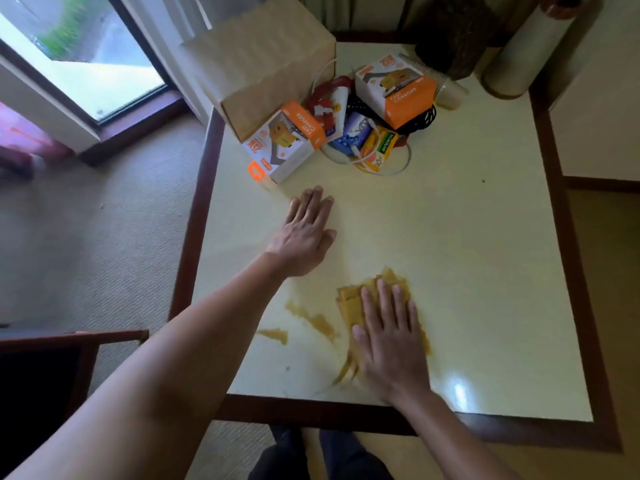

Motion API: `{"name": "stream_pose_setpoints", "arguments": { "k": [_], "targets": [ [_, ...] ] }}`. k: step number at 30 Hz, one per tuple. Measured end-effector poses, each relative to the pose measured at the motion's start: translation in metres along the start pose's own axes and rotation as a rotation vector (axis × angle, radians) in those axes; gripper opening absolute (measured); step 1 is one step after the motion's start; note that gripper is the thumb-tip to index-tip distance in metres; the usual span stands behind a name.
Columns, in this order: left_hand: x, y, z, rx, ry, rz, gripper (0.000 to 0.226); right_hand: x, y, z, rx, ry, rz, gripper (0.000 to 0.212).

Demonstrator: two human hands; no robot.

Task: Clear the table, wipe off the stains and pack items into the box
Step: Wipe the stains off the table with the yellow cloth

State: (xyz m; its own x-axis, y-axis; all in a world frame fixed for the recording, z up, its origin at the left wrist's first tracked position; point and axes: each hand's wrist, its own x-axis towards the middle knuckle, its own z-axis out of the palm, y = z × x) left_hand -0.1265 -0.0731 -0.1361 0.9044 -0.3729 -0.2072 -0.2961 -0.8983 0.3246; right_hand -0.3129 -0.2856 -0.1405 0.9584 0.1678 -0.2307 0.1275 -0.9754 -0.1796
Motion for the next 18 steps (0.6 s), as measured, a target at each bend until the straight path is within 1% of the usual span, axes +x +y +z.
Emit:
{"name": "stream_pose_setpoints", "arguments": {
  "k": [2,4,6,8,10,12,14,15,16,18],
  "targets": [
    [-0.01,0.003,-0.008,-0.076,0.05,0.017,0.057,-0.003,-0.001,0.003,0.011,0.014,0.098,0.066],
    [-0.036,0.003,-0.015,-0.201,0.105,-0.026,0.049,-0.006,-0.018,0.005,0.058,0.05,0.24,0.066],
    [-0.079,-0.005,-0.015,-0.284,0.201,-0.084,0.047,-0.008,-0.051,0.01,0.095,0.084,0.35,0.066],
    [-0.125,-0.022,-0.01,-0.295,0.317,-0.148,0.045,-0.006,-0.093,0.017,0.122,0.091,0.343,0.066],
    [-0.166,-0.047,-0.005,-0.236,0.366,-0.275,0.044,-0.004,-0.13,0.024,0.118,0.058,0.242,0.066],
    [-0.201,-0.077,-0.002,-0.223,0.347,-0.472,0.046,-0.007,-0.146,0.028,0.102,0.041,0.167,0.066],
    [-0.225,-0.1,0.002,-0.303,0.314,-0.661,0.051,-0.016,-0.133,0.029,0.084,0.044,0.145,0.065],
    [-0.233,-0.107,0.003,-0.357,0.299,-0.722,0.053,-0.023,-0.12,0.03,0.068,0.048,0.153,0.065],
    [-0.239,-0.112,0.007,-0.416,0.27,-0.75,0.055,-0.031,-0.107,0.032,0.052,0.06,0.176,0.065],
    [-0.248,-0.116,0.013,-0.541,0.189,-0.725,0.058,-0.048,-0.092,0.032,0.038,0.085,0.27,0.065]
  ]
}}
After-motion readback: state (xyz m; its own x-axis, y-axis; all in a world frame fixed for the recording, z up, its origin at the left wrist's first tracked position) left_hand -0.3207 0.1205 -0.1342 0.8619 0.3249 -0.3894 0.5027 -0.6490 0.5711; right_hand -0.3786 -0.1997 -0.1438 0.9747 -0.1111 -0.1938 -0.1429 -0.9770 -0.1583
